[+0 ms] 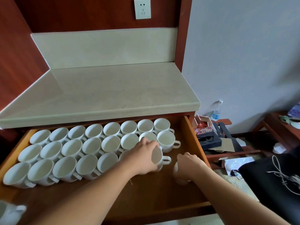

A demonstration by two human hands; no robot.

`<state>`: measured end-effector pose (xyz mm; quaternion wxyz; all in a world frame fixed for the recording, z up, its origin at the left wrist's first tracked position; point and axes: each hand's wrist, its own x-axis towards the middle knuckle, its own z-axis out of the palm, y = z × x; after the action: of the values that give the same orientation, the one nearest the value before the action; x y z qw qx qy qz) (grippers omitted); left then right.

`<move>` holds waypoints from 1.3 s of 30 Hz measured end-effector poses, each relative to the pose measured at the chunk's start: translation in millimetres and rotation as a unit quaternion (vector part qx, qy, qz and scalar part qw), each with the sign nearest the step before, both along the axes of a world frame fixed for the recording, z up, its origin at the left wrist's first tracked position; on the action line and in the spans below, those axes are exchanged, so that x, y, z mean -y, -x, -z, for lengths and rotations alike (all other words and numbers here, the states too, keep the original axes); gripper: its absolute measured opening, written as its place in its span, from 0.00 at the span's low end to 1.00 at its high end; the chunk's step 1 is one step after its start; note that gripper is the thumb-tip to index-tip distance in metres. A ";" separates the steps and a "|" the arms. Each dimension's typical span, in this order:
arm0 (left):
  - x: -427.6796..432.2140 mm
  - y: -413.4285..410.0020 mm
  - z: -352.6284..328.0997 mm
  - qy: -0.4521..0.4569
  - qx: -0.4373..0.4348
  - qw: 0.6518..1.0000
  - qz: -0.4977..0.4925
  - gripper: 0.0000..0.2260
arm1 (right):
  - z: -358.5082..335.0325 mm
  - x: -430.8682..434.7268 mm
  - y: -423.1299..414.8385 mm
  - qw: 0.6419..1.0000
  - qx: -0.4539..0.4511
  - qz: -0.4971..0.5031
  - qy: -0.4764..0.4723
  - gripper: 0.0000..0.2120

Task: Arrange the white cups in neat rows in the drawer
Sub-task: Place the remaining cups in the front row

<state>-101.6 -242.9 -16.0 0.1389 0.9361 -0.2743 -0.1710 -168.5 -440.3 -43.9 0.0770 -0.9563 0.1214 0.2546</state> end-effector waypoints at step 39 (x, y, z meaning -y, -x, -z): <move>13.3 1.5 -44.7 0.514 -0.408 0.714 -0.245 0.30 | -87.5 -12.0 -5.0 0.840 0.353 0.124 -0.393 0.31</move>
<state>-103.2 -256.1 28.6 0.7340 0.5939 0.0020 -0.3293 -163.5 -428.3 43.6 0.5145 -0.8481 0.0938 -0.0854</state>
